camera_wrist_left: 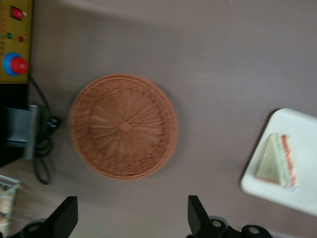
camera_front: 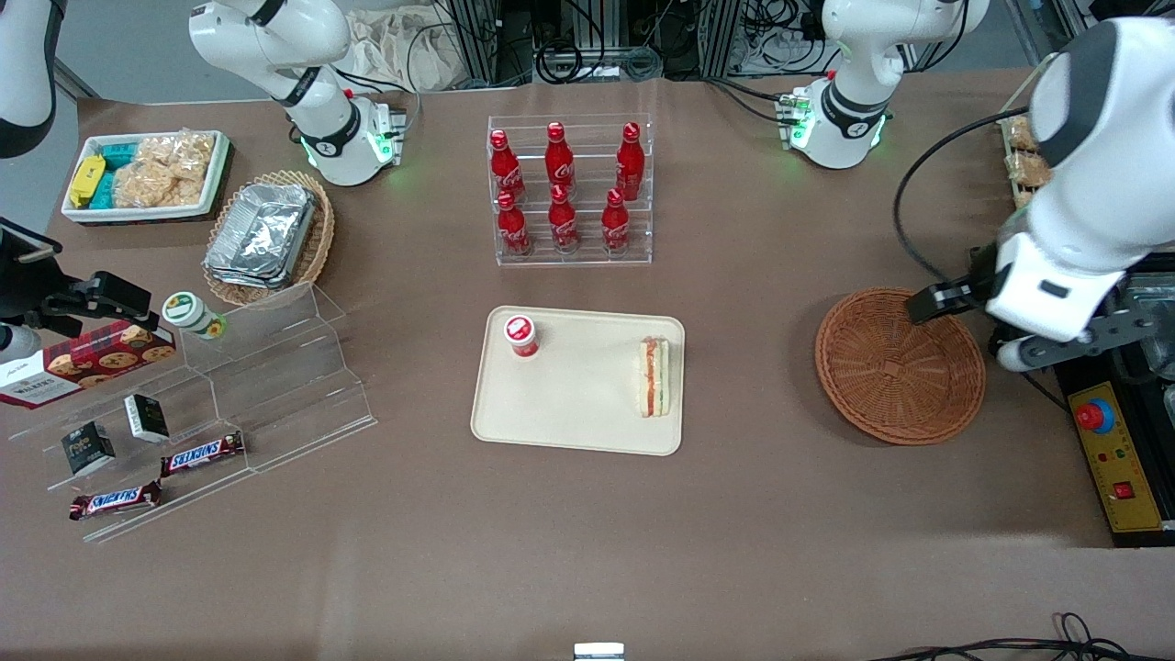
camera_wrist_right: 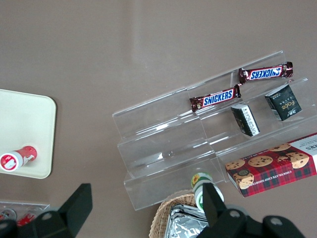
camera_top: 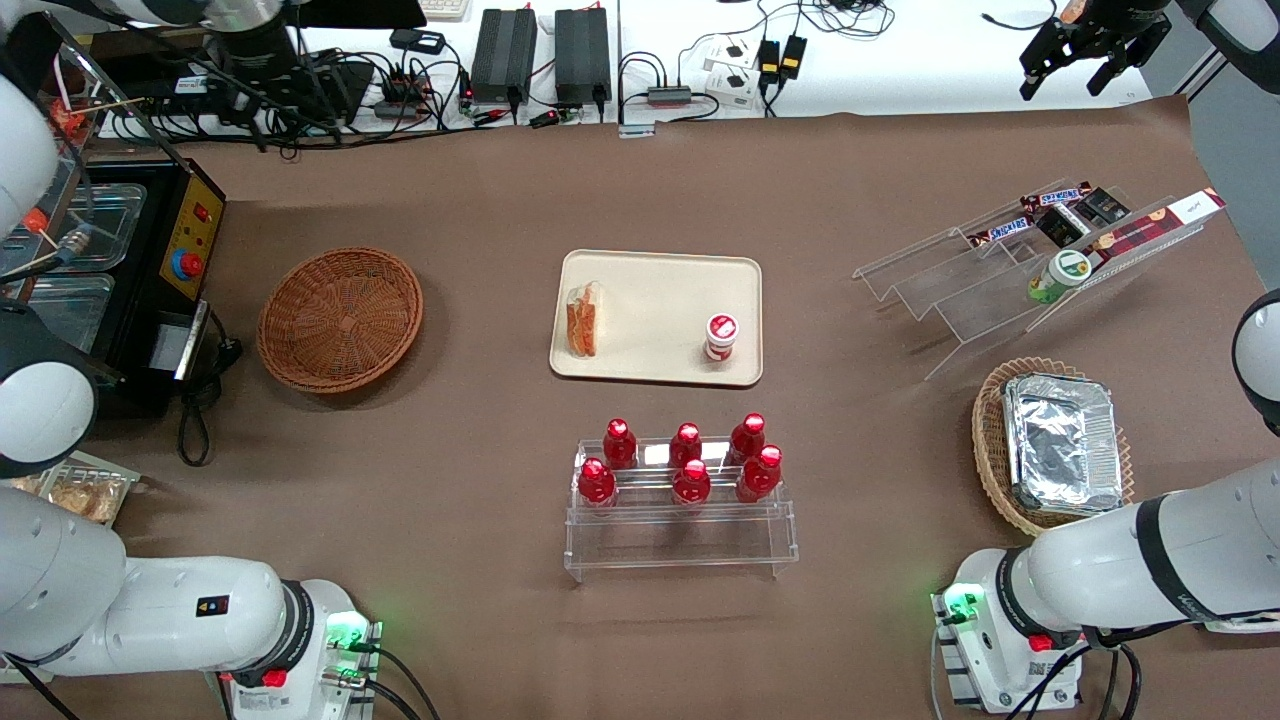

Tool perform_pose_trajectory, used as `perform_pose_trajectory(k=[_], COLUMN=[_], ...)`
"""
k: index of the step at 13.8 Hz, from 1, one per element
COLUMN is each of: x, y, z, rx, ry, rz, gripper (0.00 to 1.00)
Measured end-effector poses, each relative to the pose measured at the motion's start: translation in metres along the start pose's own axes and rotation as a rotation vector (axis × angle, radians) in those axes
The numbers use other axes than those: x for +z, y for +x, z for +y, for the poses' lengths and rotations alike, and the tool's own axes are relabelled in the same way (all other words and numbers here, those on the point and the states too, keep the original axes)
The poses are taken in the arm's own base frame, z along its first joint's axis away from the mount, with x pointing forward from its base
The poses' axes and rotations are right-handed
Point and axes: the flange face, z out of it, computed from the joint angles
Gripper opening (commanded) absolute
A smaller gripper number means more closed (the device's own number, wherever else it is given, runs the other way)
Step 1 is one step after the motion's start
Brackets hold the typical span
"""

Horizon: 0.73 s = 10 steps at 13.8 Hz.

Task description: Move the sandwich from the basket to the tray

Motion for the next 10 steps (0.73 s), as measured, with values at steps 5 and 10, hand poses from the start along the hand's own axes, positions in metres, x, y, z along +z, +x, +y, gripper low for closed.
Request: perform_pose_trajectory(k=[5,10], x=[-0.017,-0.023], y=[-0.021,-0.055], z=[-0.074,-0.107], rx=[0.069,0.086], ry=[-0.021,-0.034], rz=[-0.005,-0.005], gripper=[1.00,1.00])
